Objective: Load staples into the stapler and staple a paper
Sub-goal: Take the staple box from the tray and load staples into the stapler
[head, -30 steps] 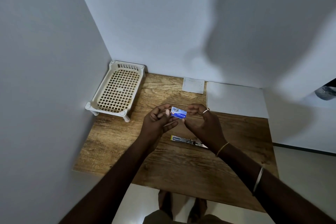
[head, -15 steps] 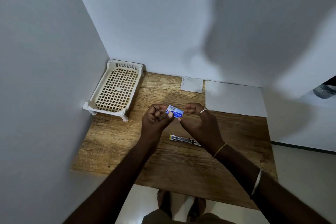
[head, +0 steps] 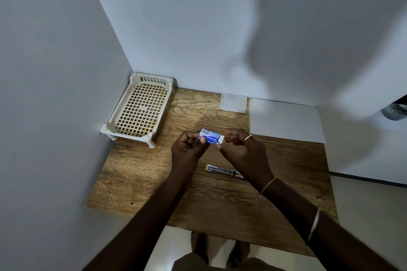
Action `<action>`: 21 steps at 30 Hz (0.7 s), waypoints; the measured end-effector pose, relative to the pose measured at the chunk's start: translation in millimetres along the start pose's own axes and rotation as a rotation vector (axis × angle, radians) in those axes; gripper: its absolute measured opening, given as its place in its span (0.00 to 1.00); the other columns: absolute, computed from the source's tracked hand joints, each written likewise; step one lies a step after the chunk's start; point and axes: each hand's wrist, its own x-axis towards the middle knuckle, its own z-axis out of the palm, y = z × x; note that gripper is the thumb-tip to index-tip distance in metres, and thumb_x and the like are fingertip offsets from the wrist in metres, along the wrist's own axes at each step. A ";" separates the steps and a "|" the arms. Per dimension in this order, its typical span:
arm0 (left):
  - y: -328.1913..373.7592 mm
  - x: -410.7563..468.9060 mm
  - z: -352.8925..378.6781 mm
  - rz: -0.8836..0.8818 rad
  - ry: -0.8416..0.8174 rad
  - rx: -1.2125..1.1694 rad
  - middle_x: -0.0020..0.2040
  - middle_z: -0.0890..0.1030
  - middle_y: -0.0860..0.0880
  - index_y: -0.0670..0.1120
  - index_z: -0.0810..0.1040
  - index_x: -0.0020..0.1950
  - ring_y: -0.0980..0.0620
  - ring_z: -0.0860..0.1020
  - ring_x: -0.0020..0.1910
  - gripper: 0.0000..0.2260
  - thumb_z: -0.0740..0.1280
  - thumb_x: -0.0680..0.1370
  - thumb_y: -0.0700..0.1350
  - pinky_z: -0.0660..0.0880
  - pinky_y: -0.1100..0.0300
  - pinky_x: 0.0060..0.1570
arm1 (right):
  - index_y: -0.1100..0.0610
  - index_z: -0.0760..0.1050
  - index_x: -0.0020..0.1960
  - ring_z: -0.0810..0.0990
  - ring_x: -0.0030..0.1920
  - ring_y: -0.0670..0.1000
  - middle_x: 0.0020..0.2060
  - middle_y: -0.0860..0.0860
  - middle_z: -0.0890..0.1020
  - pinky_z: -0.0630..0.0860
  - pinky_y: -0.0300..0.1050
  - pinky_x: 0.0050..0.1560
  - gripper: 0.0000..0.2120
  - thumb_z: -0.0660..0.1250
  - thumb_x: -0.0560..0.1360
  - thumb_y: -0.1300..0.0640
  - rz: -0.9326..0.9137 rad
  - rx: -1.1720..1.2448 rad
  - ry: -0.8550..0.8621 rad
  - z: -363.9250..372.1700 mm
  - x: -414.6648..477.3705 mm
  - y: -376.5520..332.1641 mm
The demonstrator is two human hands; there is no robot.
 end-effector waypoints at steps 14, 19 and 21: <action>9.3 -4.7 -1.2 -0.050 -0.047 -0.039 0.55 0.86 0.42 0.44 0.80 0.63 0.43 0.84 0.57 0.17 0.75 0.75 0.42 0.82 0.50 0.55 | 0.46 0.82 0.60 0.84 0.51 0.43 0.52 0.40 0.85 0.83 0.48 0.50 0.16 0.77 0.73 0.50 0.128 0.166 -0.071 -2.7 -12.1 2.8; 9.1 -6.4 -0.2 -0.058 -0.021 -0.035 0.56 0.86 0.44 0.41 0.78 0.64 0.45 0.84 0.57 0.18 0.72 0.75 0.40 0.82 0.52 0.54 | 0.47 0.82 0.57 0.84 0.50 0.46 0.50 0.43 0.85 0.83 0.50 0.50 0.14 0.78 0.72 0.53 0.160 0.216 -0.056 -2.2 -14.7 1.2; 8.9 -6.7 0.1 -0.054 -0.027 -0.029 0.55 0.86 0.45 0.41 0.78 0.64 0.46 0.84 0.56 0.17 0.71 0.75 0.40 0.82 0.53 0.55 | 0.47 0.82 0.57 0.85 0.49 0.47 0.50 0.43 0.86 0.83 0.51 0.50 0.14 0.78 0.72 0.54 0.173 0.239 -0.057 -1.6 -16.4 1.4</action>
